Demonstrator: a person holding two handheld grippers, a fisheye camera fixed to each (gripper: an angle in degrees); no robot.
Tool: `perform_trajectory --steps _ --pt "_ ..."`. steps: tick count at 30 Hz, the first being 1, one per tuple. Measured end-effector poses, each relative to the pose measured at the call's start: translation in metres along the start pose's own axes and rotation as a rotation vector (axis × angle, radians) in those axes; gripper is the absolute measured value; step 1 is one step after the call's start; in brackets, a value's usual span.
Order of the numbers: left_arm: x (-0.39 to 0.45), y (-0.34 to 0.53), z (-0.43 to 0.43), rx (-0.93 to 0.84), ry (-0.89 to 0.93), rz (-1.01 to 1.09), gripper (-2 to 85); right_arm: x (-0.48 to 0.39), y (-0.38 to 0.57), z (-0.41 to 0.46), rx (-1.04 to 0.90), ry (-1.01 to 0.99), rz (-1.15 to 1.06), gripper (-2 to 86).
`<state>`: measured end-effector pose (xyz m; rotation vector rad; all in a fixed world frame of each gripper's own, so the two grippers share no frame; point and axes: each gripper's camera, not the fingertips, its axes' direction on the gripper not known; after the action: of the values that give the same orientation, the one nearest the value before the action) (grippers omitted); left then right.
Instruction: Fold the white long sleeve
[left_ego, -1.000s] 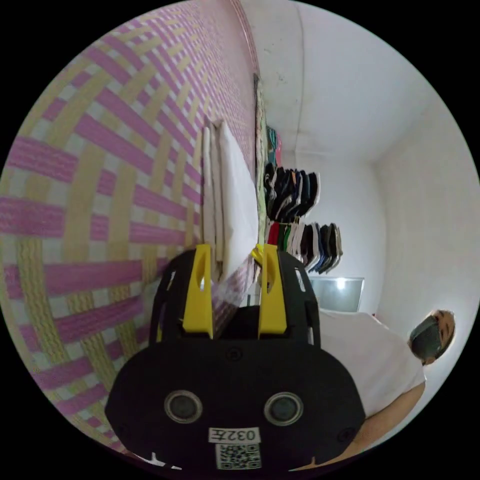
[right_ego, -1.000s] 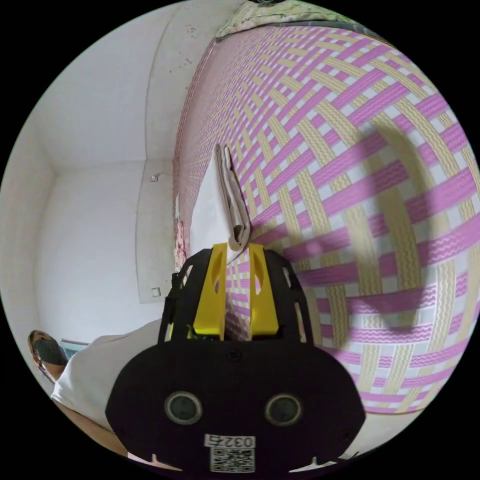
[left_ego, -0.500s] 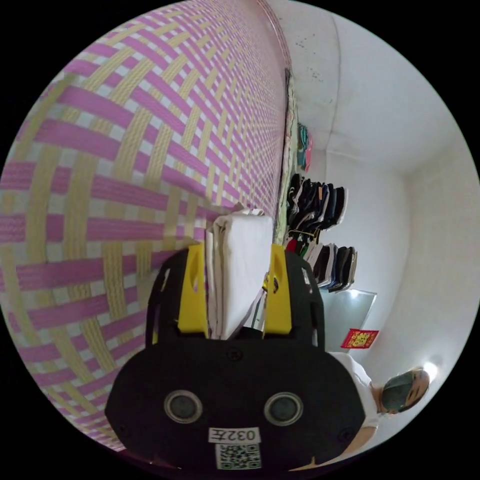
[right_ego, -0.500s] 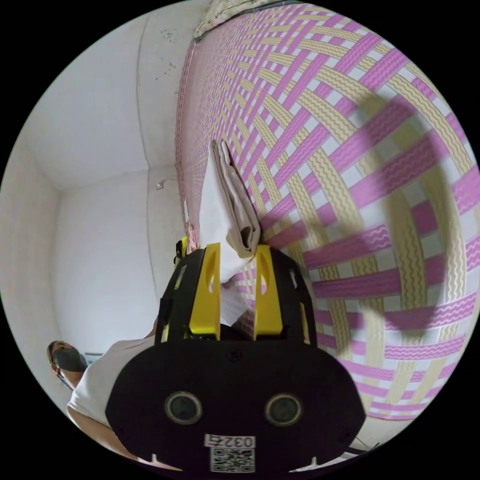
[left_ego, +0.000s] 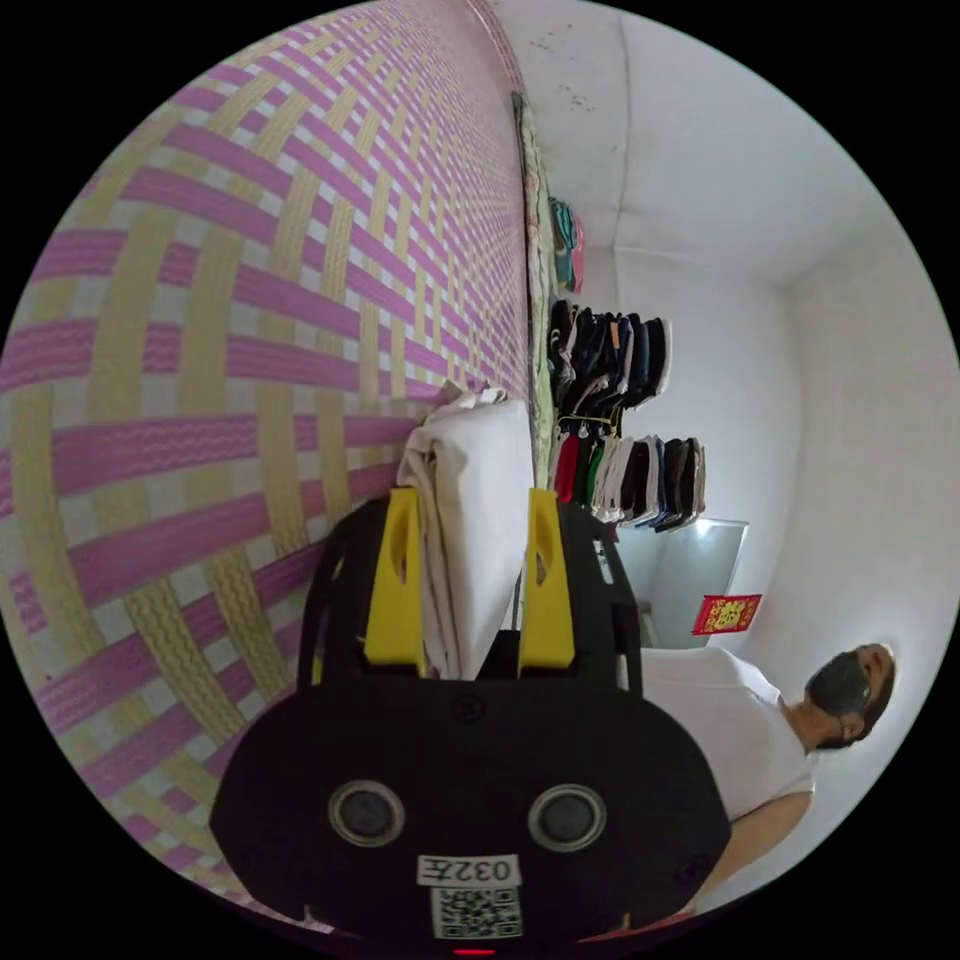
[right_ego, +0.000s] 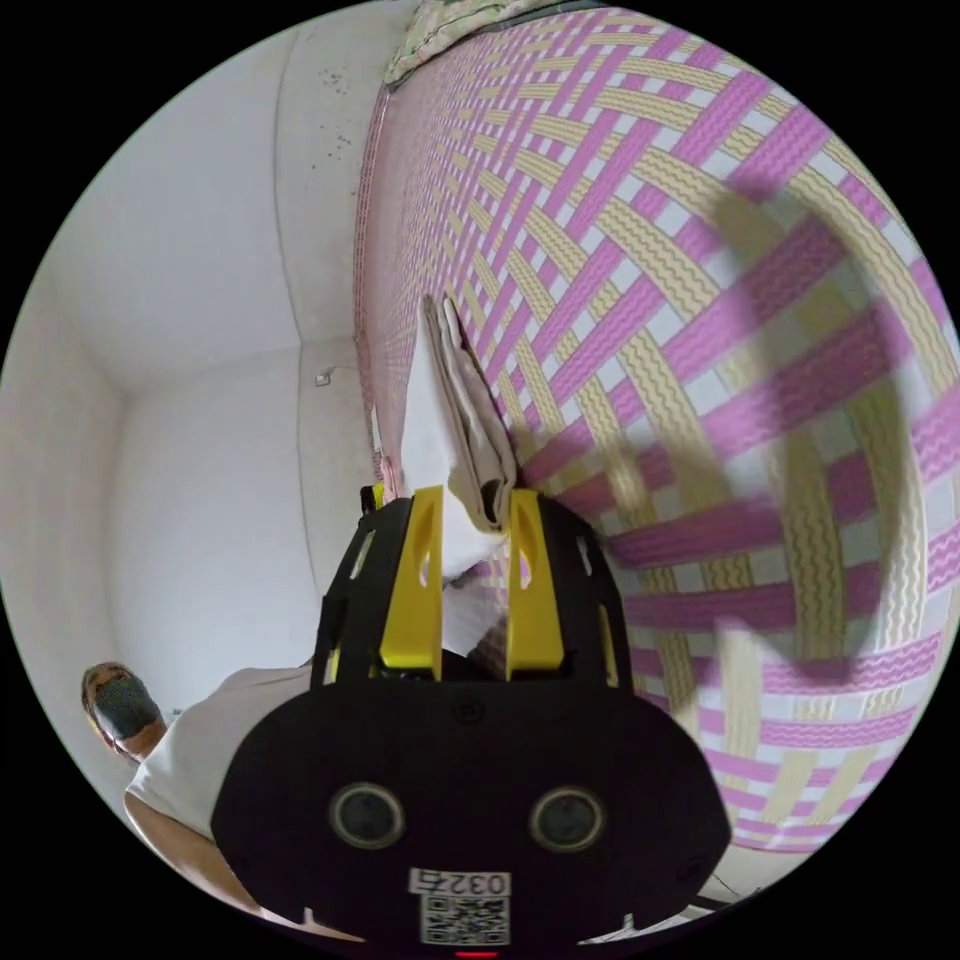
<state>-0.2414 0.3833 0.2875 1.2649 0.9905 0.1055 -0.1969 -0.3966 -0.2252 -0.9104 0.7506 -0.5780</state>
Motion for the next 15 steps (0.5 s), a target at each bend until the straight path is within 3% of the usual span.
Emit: perform_trajectory --steps 7,13,15 --pt "-0.006 0.000 0.030 -0.047 -0.109 0.043 3.2 -0.038 -0.011 0.025 -0.061 0.056 -0.042 8.5" --pt "-0.028 0.031 0.006 0.071 0.189 0.090 1.7 -0.065 0.018 0.013 0.005 0.032 -0.103 6.7" --pt "-0.020 0.047 0.001 0.081 0.215 0.142 1.7 -0.077 0.036 0.009 0.012 -0.005 -0.138 6.7"
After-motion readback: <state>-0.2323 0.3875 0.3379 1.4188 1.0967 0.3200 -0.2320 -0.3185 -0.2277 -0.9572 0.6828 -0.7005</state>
